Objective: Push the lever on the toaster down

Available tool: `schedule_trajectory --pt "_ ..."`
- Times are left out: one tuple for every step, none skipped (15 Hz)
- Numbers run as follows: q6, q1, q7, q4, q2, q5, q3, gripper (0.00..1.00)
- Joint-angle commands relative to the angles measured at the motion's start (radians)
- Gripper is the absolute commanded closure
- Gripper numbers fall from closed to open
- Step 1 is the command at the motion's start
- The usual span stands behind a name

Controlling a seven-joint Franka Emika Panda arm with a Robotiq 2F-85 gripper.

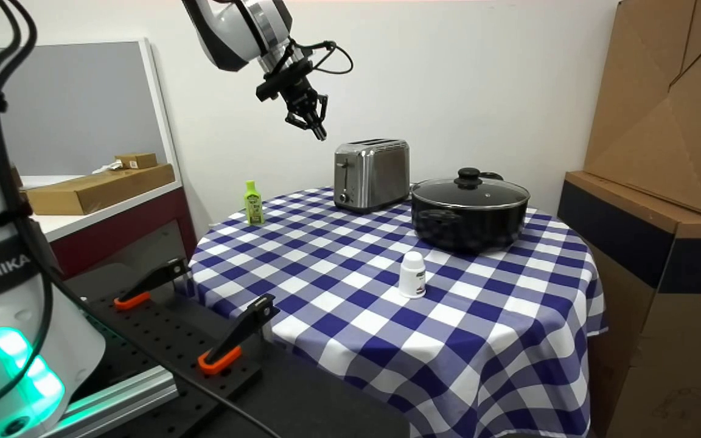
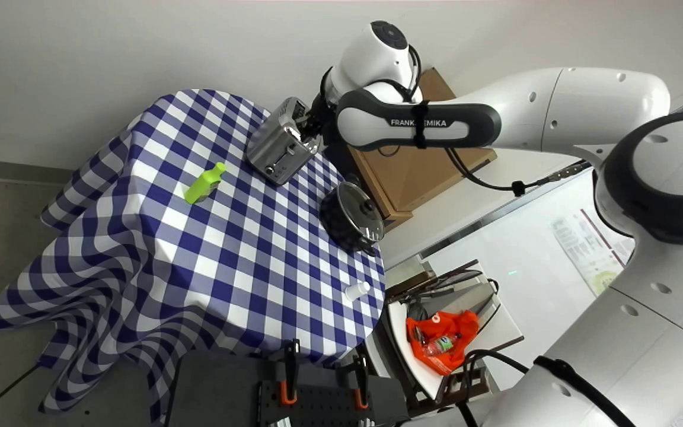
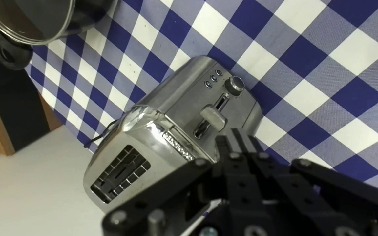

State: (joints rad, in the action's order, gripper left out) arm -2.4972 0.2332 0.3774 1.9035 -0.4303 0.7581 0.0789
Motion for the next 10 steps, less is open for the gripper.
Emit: schedule_trajectory --pt "-0.007 0.042 0.008 -0.123 -0.119 0.016 -0.046 1.00" --pt "-0.009 0.046 0.002 -0.142 -0.139 0.012 -0.054 1.00" --pt "-0.007 0.050 0.001 -0.164 -0.161 0.010 -0.065 1.00" --pt "-0.004 0.054 -0.002 -0.182 -0.178 0.006 -0.073 1.00" --pt "0.000 0.057 -0.005 -0.198 -0.195 0.004 -0.081 1.00" --pt "0.001 0.059 -0.006 -0.213 -0.208 0.002 -0.088 1.00" --pt "0.002 0.059 -0.007 -0.225 -0.222 -0.002 -0.094 1.00" --pt "0.003 0.060 -0.007 -0.238 -0.234 -0.004 -0.099 1.00" --pt "0.003 0.059 -0.012 -0.247 -0.245 -0.009 -0.100 1.00" --pt "0.004 0.059 -0.015 -0.255 -0.255 -0.012 -0.102 1.00"
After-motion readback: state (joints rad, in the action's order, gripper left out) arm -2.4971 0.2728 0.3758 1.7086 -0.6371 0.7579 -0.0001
